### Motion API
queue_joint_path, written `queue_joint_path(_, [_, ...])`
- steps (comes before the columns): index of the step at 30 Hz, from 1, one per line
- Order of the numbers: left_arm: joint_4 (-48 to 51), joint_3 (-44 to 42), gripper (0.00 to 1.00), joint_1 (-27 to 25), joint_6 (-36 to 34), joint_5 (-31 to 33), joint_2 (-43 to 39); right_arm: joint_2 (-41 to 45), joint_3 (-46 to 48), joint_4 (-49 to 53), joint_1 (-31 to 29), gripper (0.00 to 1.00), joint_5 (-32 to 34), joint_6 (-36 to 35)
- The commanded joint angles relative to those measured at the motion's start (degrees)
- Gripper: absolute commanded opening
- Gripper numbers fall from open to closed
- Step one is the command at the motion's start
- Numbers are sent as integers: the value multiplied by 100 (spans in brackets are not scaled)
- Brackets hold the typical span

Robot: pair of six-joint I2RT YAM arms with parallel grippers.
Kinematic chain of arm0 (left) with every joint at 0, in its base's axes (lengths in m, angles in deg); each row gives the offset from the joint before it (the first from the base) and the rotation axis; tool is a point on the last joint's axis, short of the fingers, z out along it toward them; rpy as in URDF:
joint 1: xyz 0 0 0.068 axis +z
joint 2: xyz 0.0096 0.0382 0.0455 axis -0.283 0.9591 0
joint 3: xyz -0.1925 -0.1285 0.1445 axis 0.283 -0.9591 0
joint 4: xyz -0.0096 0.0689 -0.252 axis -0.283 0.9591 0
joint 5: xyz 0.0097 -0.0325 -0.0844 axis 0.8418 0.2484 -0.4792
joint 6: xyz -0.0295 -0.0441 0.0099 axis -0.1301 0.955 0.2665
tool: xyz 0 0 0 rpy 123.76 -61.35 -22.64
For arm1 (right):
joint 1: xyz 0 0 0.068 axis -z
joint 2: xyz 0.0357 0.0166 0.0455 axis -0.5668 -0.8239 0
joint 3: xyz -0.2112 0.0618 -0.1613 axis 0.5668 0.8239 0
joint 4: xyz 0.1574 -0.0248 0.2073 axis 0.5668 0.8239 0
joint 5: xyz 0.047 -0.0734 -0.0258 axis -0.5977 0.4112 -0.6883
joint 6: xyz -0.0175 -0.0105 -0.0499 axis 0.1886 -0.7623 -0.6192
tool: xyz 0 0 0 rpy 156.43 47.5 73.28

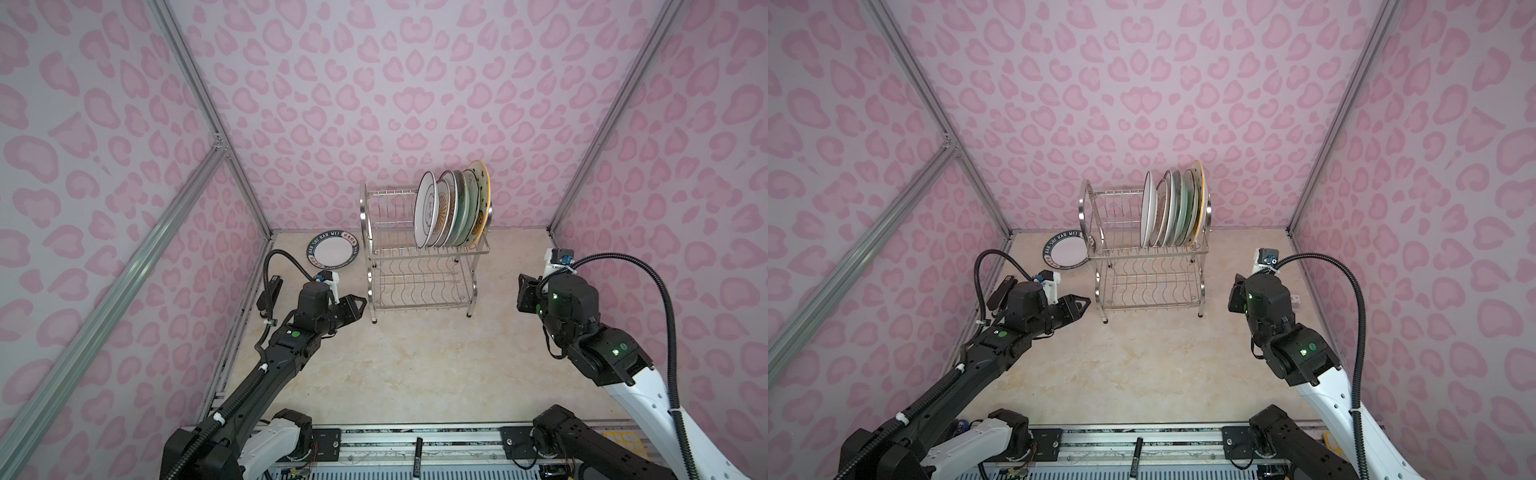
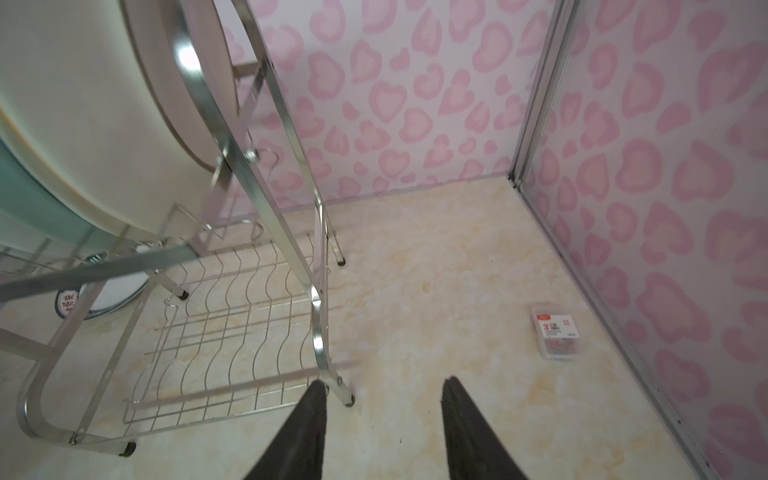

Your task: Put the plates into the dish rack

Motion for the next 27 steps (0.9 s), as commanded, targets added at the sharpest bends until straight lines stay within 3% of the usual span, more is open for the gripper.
queue_joint_path(1, [-545, -185, 41, -84, 61, 263, 43, 16, 641, -431, 201, 44, -954, 480])
queue_joint_path(9, [-1036, -420, 41, -331, 86, 368, 290, -292, 1922, -1656, 334, 45, -1629, 638])
queue_joint_path(21, [-1320, -227, 37, -597, 141, 489, 943, -1231, 2119, -2375, 386, 48, -2010, 313])
queue_joint_path(27, [-1301, -202, 37, -599, 109, 825, 967, -1741, 2019, -3011, 696, 52, -2593, 49])
